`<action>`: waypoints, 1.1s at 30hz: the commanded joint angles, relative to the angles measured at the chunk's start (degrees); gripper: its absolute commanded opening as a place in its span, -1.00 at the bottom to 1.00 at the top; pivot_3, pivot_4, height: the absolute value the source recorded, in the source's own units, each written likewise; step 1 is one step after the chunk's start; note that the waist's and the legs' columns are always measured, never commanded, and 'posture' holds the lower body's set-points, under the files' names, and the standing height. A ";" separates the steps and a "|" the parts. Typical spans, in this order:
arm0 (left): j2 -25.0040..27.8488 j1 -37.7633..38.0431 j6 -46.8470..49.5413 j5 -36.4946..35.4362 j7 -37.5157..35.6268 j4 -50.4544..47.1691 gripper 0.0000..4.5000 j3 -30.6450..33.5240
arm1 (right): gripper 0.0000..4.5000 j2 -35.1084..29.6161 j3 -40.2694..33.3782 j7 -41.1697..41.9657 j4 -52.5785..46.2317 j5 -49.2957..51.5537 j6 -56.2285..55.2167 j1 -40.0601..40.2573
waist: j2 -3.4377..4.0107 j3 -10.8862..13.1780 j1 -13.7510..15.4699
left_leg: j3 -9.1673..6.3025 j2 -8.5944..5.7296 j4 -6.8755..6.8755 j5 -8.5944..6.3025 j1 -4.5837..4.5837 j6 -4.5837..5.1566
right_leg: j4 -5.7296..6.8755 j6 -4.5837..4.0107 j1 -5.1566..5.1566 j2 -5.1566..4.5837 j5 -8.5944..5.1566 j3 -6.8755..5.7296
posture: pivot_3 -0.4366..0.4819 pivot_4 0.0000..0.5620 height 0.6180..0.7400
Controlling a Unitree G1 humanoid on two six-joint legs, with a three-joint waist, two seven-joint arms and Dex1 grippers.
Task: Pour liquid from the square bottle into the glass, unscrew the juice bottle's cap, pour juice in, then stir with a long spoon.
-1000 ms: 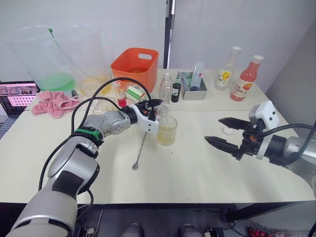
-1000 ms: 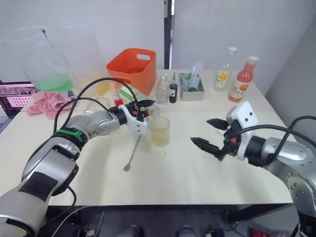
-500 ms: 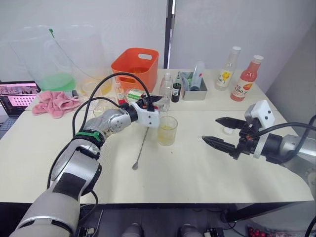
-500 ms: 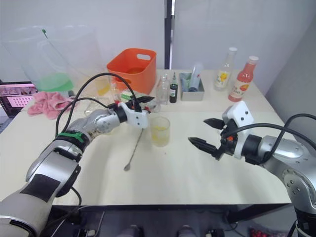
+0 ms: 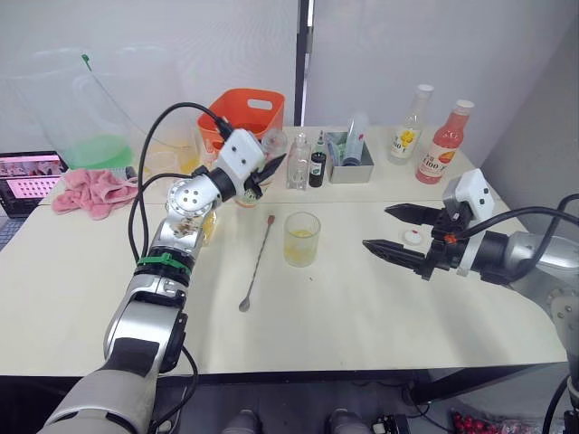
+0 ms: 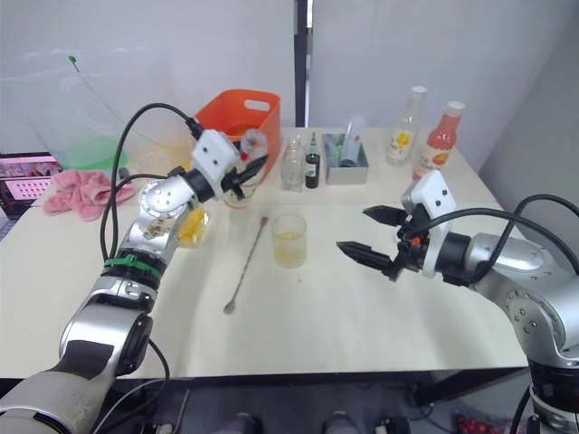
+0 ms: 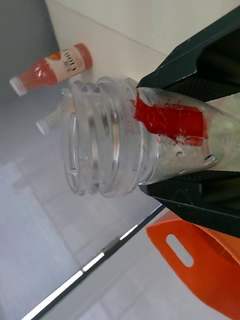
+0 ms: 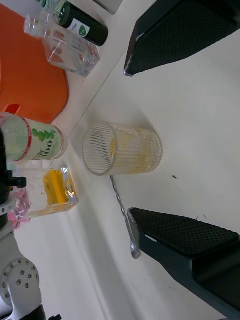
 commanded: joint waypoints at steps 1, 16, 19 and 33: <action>3.19 5.87 15.75 -10.49 -0.09 -19.66 -0.47 7.09 | 0.99 0.31 2.91 4.31 3.96 -1.77 -2.85 -5.75 | 0.02 -0.01 -0.53 | 0.00 0.01 0.05 0.00 0.00 0.00 | 0.02 0.00 0.00 0.01 0.00 0.01 | -0.05 -0.47 1.00; 14.45 41.90 46.77 -31.36 4.18 -63.70 -0.47 32.53 | 0.99 2.82 8.19 24.16 15.39 -5.98 -13.14 -9.05 | 0.02 -0.01 -0.03 | 0.05 0.18 0.16 -0.02 0.02 0.01 | 0.03 -0.02 -0.02 0.09 0.01 0.07 | -0.05 -0.47 1.00; 13.55 47.79 47.49 -35.97 4.21 -66.18 -0.47 38.62 | 0.99 2.90 8.50 26.60 16.82 -7.34 -15.12 -9.30 | 0.02 -0.01 0.26 | 0.07 0.21 0.16 -0.03 0.05 0.00 | -0.03 -0.03 0.02 0.09 0.02 0.07 | -0.05 -0.47 1.00; 19.67 48.45 40.69 -33.97 4.78 -45.25 -0.47 45.70 | 0.99 5.77 10.15 27.28 17.39 -8.99 -14.21 -11.88 | -0.01 -0.02 1.58 | 0.16 0.23 0.12 -0.04 0.15 -0.02 | -0.13 -0.06 0.08 0.08 0.03 0.05 | -0.05 -0.47 1.00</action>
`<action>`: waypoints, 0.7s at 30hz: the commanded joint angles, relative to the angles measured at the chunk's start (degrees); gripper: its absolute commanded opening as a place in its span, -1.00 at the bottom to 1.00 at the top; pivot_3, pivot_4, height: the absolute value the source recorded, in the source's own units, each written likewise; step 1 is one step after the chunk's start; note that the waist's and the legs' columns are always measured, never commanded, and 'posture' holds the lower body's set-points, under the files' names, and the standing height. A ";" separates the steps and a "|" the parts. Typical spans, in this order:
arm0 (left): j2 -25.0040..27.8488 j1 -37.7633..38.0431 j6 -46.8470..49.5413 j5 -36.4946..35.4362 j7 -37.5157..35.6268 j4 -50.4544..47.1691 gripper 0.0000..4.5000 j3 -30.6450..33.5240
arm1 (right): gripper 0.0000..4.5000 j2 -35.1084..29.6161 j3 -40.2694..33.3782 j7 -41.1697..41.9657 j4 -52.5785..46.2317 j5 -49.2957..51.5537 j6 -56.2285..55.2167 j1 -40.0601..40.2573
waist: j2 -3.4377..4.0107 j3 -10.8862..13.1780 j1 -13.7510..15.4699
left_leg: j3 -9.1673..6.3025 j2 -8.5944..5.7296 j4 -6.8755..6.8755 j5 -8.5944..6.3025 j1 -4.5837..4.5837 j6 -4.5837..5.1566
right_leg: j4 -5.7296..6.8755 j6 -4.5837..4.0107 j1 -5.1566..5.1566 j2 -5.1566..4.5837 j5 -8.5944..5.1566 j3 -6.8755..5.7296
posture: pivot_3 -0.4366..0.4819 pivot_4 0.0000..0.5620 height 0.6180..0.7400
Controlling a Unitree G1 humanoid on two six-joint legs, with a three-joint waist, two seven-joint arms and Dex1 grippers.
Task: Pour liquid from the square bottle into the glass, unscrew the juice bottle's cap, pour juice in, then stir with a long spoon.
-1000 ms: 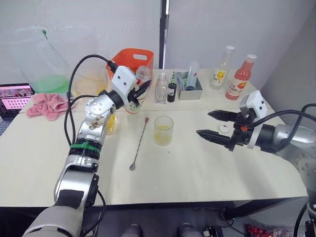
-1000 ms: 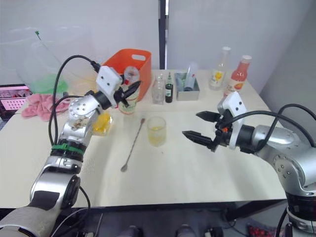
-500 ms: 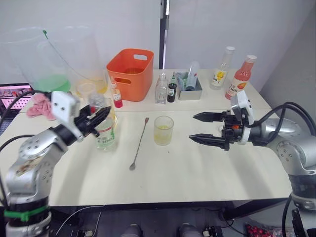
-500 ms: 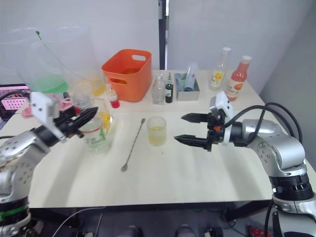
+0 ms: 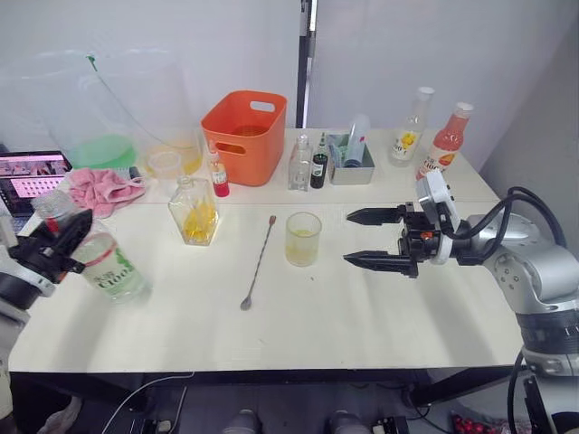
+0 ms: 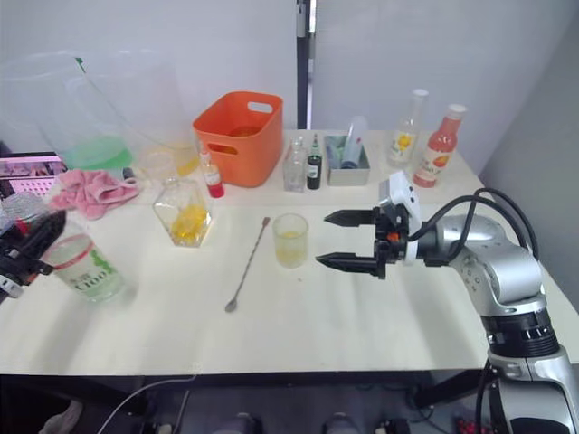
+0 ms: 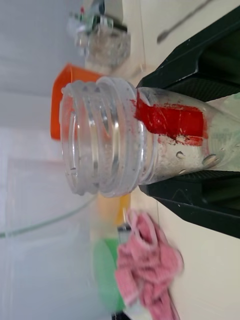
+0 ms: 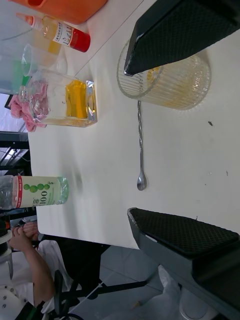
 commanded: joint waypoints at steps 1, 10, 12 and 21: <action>3.84 -5.92 -4.53 2.02 -2.07 6.58 -0.47 -2.17 | 0.99 -0.48 -1.25 -0.51 -1.83 0.17 0.45 -0.54 | -0.03 0.00 0.45 | 0.00 -0.01 0.00 0.00 0.00 -0.01 | 0.01 0.00 0.00 -0.01 0.00 -0.01 | -0.05 -0.47 1.00; 8.57 -29.89 -17.48 11.60 -6.56 37.65 -0.47 -13.55 | 0.99 -2.73 -5.68 -3.49 -5.34 1.76 3.37 2.28 | -0.09 -0.03 0.40 | -0.02 -0.01 -0.07 -0.01 -0.03 -0.02 | 0.05 -0.02 -0.09 0.02 0.01 -0.06 | -0.05 -0.47 1.00; 9.01 -35.36 -21.68 14.92 -6.90 45.88 -0.47 -16.26 | 0.99 -3.22 -6.77 -4.43 -6.43 1.96 3.82 3.41 | -0.11 -0.03 0.31 | -0.04 -0.02 -0.06 -0.01 -0.04 -0.02 | 0.06 -0.03 -0.08 0.01 0.02 -0.10 | -0.05 -0.47 1.00; 6.72 -48.10 -34.34 21.22 -7.57 67.81 -0.47 -21.51 | 0.99 -4.10 -10.02 -8.11 -10.93 3.00 5.80 7.38 | -0.13 -0.03 -0.37 | -0.01 -0.06 -0.07 -0.03 -0.06 0.01 | 0.10 -0.02 -0.15 -0.01 0.02 -0.08 | -0.05 -0.47 1.00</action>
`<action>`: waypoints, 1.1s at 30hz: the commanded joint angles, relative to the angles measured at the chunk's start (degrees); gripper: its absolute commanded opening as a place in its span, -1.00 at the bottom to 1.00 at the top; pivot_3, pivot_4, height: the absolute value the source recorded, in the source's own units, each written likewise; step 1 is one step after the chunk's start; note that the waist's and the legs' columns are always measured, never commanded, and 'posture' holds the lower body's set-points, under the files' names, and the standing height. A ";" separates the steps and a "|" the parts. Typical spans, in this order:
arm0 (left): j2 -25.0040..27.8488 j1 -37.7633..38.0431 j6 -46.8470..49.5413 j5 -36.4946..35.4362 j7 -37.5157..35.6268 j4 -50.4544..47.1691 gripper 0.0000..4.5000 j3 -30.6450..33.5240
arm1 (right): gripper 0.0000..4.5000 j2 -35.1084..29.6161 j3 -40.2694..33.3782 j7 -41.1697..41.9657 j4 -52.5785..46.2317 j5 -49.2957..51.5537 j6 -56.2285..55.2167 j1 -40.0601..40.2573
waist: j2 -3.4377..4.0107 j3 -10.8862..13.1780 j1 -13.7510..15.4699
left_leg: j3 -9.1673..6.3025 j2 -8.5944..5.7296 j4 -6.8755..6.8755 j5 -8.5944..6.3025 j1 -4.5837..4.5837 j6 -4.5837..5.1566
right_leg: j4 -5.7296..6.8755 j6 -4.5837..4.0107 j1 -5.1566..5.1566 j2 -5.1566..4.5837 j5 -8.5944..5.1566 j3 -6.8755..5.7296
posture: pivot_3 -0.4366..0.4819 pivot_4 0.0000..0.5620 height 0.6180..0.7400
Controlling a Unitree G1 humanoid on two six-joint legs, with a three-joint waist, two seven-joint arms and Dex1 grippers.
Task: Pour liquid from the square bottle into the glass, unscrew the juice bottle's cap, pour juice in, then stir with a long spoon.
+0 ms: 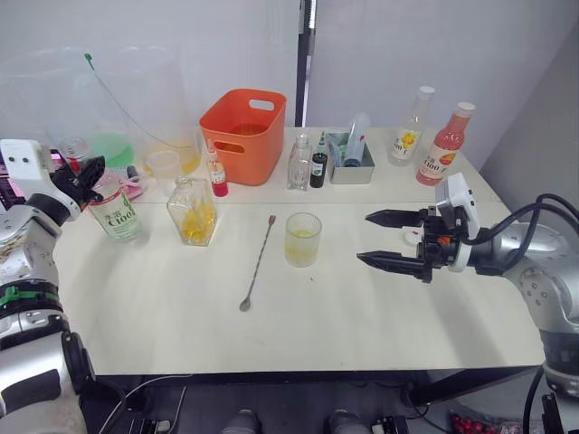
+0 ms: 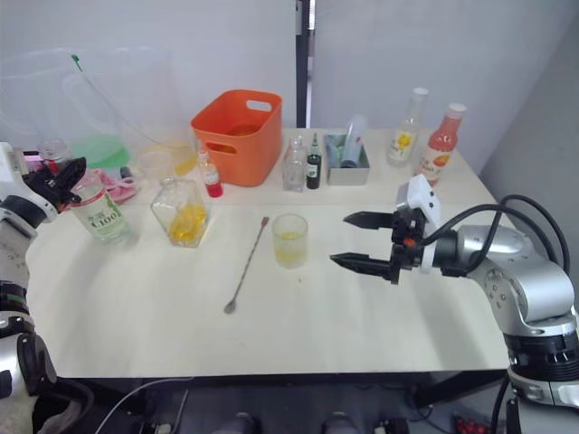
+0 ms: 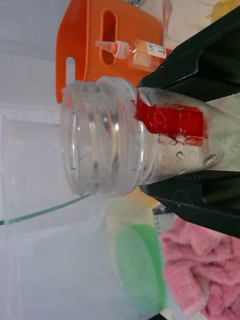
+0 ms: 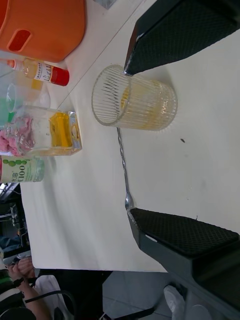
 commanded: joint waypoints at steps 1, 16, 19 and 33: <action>0.29 -4.16 -5.17 1.25 1.29 5.13 -0.47 0.12 | 0.99 -0.90 -2.74 -1.96 -2.28 0.80 -0.29 -0.24 | 0.00 0.00 0.01 | 0.00 0.00 0.01 0.00 0.00 0.00 | 0.01 0.00 0.00 0.00 0.00 0.00 | -0.05 -0.47 1.00; -1.70 0.13 -11.31 0.39 -1.92 8.79 -0.47 1.43 | 0.99 -1.05 -3.68 -4.64 -2.62 0.27 -2.43 0.51 | -0.01 0.00 0.03 | -0.01 0.00 0.01 0.00 0.00 0.00 | 0.04 0.00 0.01 -0.01 0.00 0.00 | -0.05 -0.47 1.00; -1.74 0.50 -11.13 0.35 -1.60 8.17 -0.47 1.62 | 0.99 -0.88 -3.04 -4.56 -2.42 0.01 -2.80 0.20 | -0.01 0.00 0.01 | -0.01 0.00 0.02 0.00 0.00 0.00 | 0.03 0.00 0.01 -0.01 0.00 0.00 | -0.05 -0.47 1.00; -0.50 -2.52 -11.81 -4.68 -4.46 -3.47 0.99 4.51 | 1.00 1.27 -1.99 -4.52 1.34 -1.16 -3.99 -4.83 | -0.01 0.00 -0.08 | -0.02 0.00 0.02 0.00 -0.01 0.00 | 0.04 0.00 0.02 -0.01 0.00 0.00 | -0.05 -0.47 1.00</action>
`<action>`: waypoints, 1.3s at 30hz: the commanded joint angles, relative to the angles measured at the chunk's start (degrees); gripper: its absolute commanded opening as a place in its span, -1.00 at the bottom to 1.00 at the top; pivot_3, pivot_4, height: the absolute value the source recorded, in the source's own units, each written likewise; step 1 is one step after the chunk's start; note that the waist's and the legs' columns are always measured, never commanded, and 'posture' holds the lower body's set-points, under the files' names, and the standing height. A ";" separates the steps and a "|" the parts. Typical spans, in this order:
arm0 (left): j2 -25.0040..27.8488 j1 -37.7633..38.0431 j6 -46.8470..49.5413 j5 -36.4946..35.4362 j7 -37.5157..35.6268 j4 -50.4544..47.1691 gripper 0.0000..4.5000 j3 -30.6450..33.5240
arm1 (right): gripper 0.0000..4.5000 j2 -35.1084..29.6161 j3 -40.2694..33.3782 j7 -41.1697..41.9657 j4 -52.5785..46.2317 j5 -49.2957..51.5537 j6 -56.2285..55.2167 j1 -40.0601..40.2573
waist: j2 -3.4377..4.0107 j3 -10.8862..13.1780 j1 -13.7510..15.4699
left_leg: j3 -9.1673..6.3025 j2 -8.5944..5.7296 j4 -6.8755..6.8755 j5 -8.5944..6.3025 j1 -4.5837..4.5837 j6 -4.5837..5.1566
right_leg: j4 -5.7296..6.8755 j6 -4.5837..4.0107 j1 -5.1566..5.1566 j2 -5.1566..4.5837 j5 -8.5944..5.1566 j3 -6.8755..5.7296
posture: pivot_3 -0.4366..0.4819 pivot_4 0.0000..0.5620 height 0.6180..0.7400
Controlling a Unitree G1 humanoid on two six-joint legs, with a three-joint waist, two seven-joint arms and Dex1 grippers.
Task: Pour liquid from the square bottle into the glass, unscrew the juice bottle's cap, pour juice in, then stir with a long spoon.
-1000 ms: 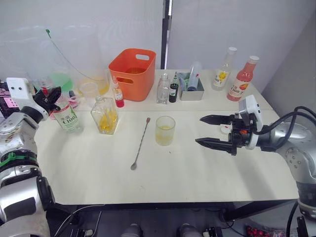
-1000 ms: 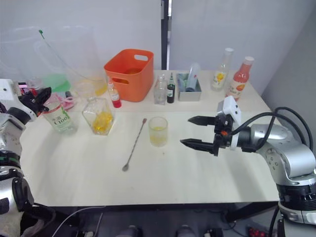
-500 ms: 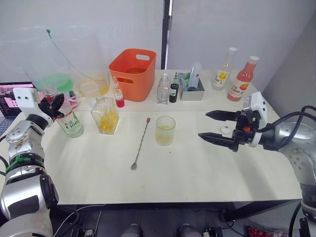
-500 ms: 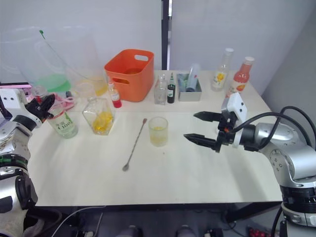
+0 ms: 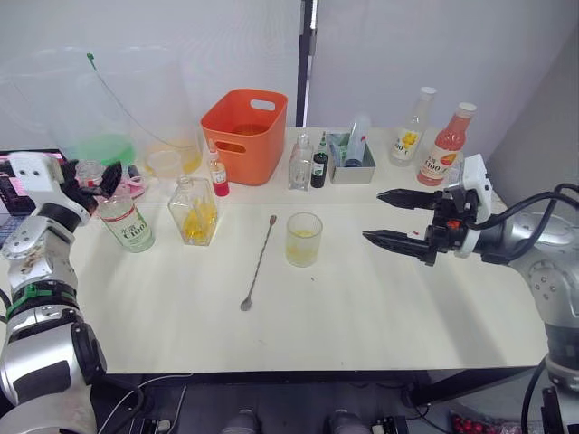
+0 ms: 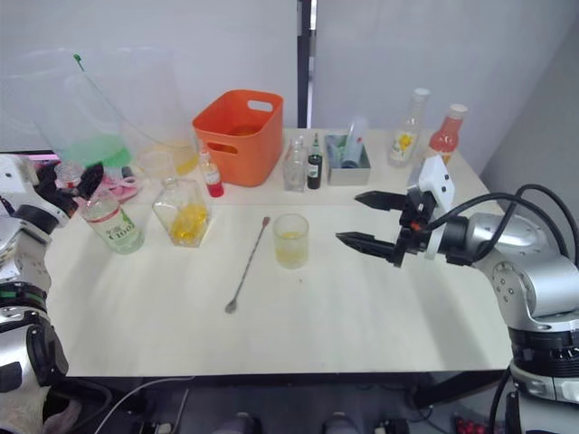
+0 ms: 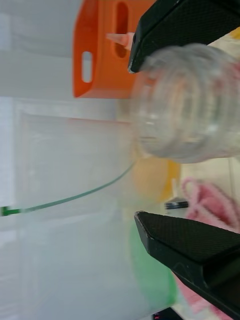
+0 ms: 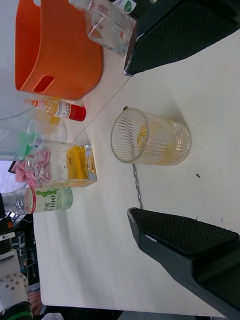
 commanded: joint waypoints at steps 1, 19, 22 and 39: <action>0.83 -1.63 0.16 -3.18 -2.43 -6.79 0.99 1.44 | 1.00 -0.06 -1.18 -0.26 -0.53 0.43 -1.36 -1.81 | 0.00 0.00 0.00 | 0.00 0.00 0.00 0.00 0.00 0.00 | 0.00 0.00 0.00 0.00 0.00 0.00 | -0.05 -0.47 1.00; 2.37 14.36 42.79 -28.44 -5.60 -63.46 0.99 -4.69 | 1.00 -0.07 -0.24 0.15 -1.67 0.12 -0.57 1.13 | 0.01 0.00 -1.04 | -0.03 0.08 -0.01 0.00 0.03 0.00 | 0.02 0.00 0.03 0.06 0.00 0.04 | -0.05 -0.47 1.00; 2.07 21.79 45.33 -28.93 -3.92 -72.40 0.99 -5.66 | 1.00 0.77 -0.25 -1.86 -1.57 -1.52 -2.28 2.20 | 0.02 0.01 -1.14 | -0.02 0.13 -0.02 0.00 0.03 0.00 | 0.04 0.00 0.00 0.09 0.00 0.07 | -0.05 -0.47 1.00; -6.47 62.56 28.58 -8.93 0.60 -71.00 0.99 -0.41 | 1.00 2.38 -4.32 -1.26 20.13 -14.31 -27.46 18.28 | 0.06 -0.02 0.39 | 0.52 0.13 -0.53 0.00 0.63 0.00 | -0.30 -0.02 0.29 -0.01 -0.01 0.40 | -0.05 -0.47 1.00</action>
